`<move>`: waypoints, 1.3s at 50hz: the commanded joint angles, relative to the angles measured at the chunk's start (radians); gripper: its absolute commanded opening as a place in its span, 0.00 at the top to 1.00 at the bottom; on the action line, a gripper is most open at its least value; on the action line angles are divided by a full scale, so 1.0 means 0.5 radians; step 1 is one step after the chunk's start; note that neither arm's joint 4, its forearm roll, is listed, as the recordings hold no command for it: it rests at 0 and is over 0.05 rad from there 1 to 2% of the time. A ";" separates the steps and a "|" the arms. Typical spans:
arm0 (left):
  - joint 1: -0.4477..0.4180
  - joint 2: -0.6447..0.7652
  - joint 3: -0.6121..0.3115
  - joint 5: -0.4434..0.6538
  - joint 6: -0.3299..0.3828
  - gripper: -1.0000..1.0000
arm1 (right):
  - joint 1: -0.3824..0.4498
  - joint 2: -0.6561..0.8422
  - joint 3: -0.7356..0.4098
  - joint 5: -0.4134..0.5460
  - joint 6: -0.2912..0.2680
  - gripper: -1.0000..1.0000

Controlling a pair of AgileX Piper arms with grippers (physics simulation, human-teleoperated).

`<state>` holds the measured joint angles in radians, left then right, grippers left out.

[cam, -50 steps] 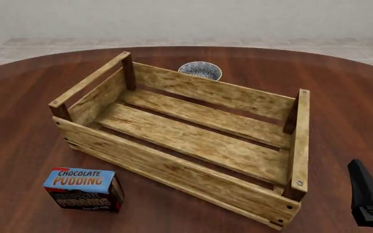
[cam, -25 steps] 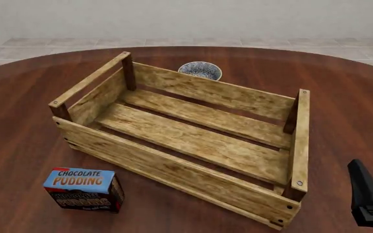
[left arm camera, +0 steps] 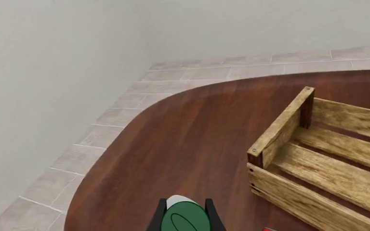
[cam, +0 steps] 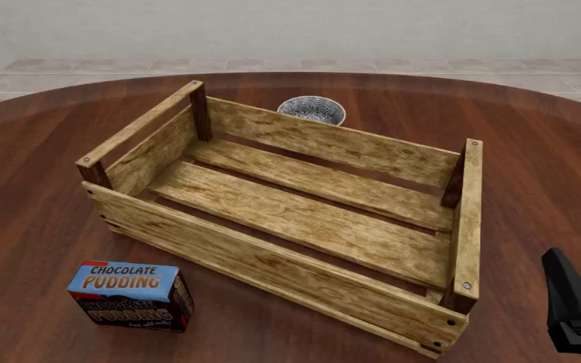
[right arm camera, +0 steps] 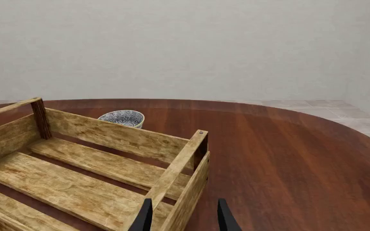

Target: Pick up the salad dressing and put it in the tray.

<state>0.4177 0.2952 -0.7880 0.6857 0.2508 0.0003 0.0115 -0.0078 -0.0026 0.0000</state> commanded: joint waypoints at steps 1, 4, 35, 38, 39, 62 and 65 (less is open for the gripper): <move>-0.143 0.074 -0.158 0.003 0.081 1.00 | 0.000 0.000 0.000 0.000 0.000 0.00; -0.178 0.092 -0.175 0.013 0.087 1.00 | 0.000 0.000 0.000 0.000 0.000 0.00; -0.687 0.486 -0.413 -0.151 0.021 1.00 | 0.000 0.000 0.000 0.000 0.000 0.00; -0.732 0.524 -0.418 -0.195 0.036 1.00 | 0.000 0.000 0.000 0.000 0.000 0.00; -0.757 0.537 -0.421 -0.203 0.034 1.00 | 0.000 0.000 0.000 0.000 0.000 0.00; -1.049 0.805 -0.439 -0.476 0.055 1.00 | 0.000 0.000 0.000 0.000 0.000 0.00; -1.087 0.835 -0.418 -0.538 0.064 1.00 | 0.000 0.000 0.000 0.000 -0.001 0.00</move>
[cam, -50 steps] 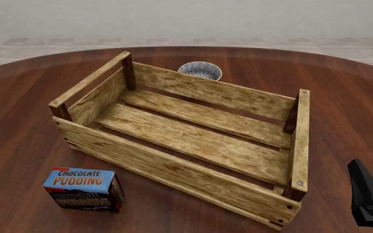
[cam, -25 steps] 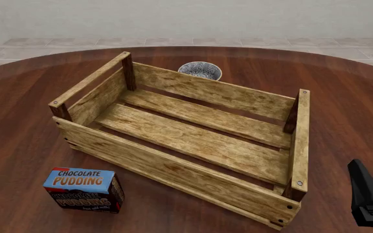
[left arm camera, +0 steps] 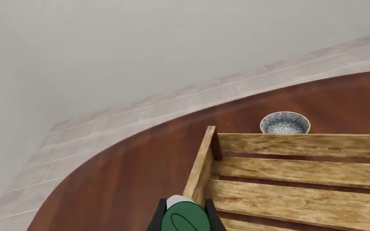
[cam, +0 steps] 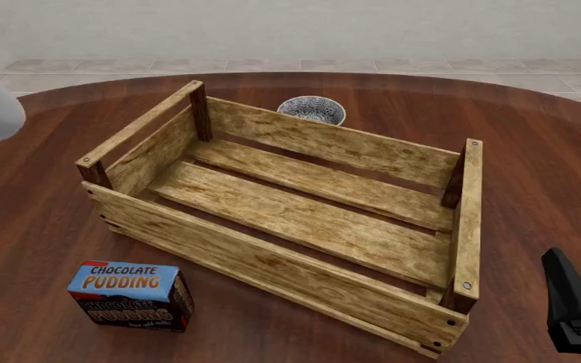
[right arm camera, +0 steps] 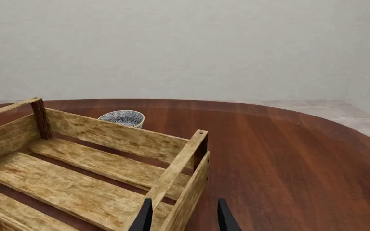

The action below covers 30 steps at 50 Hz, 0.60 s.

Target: Pick up the salad dressing and put it in the tray.

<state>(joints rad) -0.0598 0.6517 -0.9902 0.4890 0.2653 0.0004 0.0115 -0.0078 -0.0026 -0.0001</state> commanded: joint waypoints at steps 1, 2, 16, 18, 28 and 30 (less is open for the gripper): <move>-0.146 0.137 -0.012 -0.159 0.026 1.00 | 0.000 0.000 0.000 0.000 0.000 0.00; -0.165 0.157 -0.004 -0.182 0.026 1.00 | 0.000 0.000 0.000 0.000 0.000 0.00; -0.323 0.336 -0.002 -0.340 0.010 1.00 | 0.000 0.000 0.000 0.000 0.000 0.00; -0.362 0.382 0.015 -0.391 0.027 1.00 | 0.000 0.000 0.000 0.000 0.000 0.00; -0.496 0.534 0.007 -0.510 0.040 1.00 | 0.000 0.000 0.000 0.000 0.000 0.00; -0.519 0.571 0.008 -0.541 0.038 1.00 | 0.000 0.000 0.000 0.000 0.000 0.00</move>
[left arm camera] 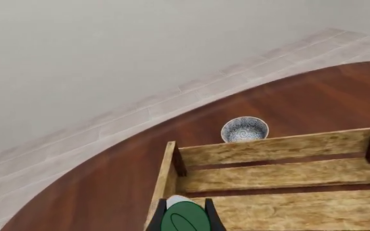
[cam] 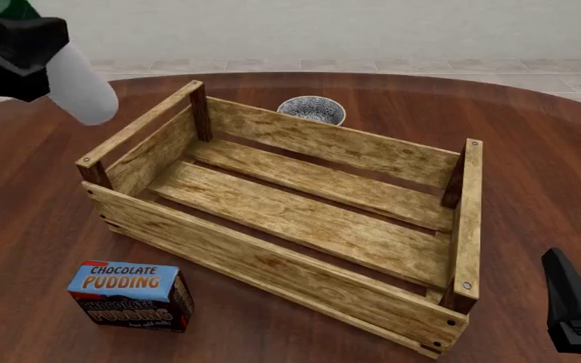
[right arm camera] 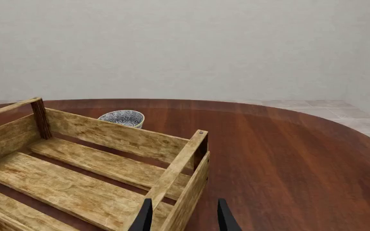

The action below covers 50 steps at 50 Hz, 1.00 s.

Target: Pick up the salad dressing and put it in the tray.

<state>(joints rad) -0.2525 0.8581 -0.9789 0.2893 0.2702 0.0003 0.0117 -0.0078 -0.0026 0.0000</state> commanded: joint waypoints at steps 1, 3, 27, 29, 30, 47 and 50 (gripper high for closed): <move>-0.146 0.179 -0.012 -0.161 0.030 1.00 | 0.000 0.000 0.000 0.000 0.000 0.00; -0.159 0.205 -0.010 -0.189 0.029 1.00 | 0.000 0.000 0.000 0.000 0.000 0.00; -0.436 0.743 -0.036 -0.597 0.031 1.00 | 0.000 -0.001 0.000 0.000 0.000 0.00; -0.439 0.758 -0.043 -0.612 0.037 1.00 | 0.000 0.000 0.000 0.000 0.000 0.00; -0.465 0.809 -0.062 -0.636 0.032 1.00 | -0.001 -0.001 0.000 0.000 0.000 0.00; -0.590 1.079 -0.048 -0.829 0.045 1.00 | 0.000 0.000 0.000 0.000 0.000 0.00; -0.597 1.122 -0.046 -0.856 0.049 1.00 | 0.000 0.000 0.000 0.000 0.000 0.00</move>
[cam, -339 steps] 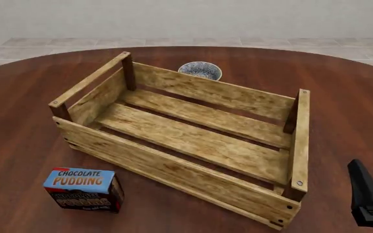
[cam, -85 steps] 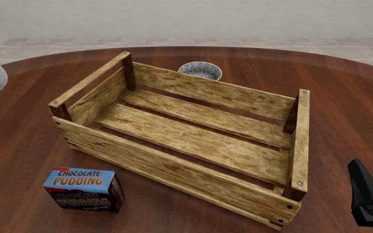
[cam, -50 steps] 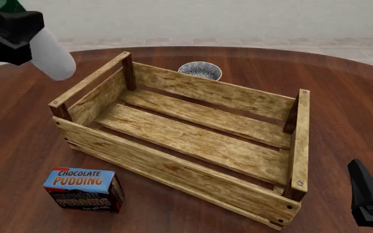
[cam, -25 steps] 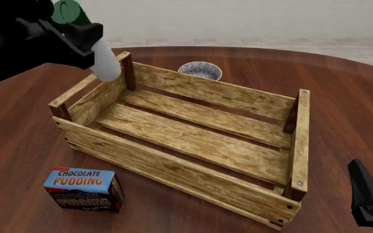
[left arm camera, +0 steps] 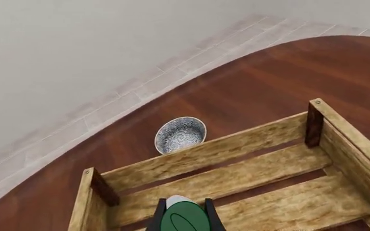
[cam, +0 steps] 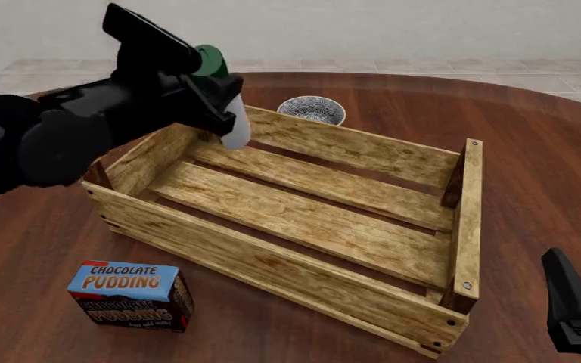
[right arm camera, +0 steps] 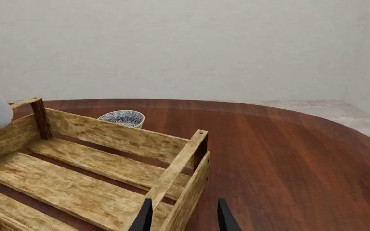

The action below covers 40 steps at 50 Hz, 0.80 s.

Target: Pick up the salad dressing and put it in the tray.

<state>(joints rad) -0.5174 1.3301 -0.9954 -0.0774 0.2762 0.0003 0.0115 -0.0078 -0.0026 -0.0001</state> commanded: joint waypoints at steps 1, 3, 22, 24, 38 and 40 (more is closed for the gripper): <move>-0.071 0.194 -0.010 -0.136 0.044 1.00 | 0.000 0.000 0.000 0.000 0.000 0.00; -0.081 0.241 -0.016 -0.149 0.043 1.00 | 0.000 0.000 0.000 0.000 0.000 0.00; -0.090 0.574 -0.103 -0.223 0.071 1.00 | 0.000 0.000 0.000 0.000 0.000 0.00; -0.084 0.606 -0.104 -0.235 0.075 1.00 | 0.000 0.000 0.000 0.000 0.000 0.00; -0.079 0.662 -0.063 -0.275 0.089 1.00 | 0.000 0.000 0.000 0.000 0.000 0.00; -0.079 0.681 -0.060 -0.288 0.089 1.00 | 0.000 0.000 0.000 0.000 0.000 0.00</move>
<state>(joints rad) -0.5574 1.6421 -1.0265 -0.2003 0.2996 0.0004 0.0116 -0.0078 -0.0026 0.0000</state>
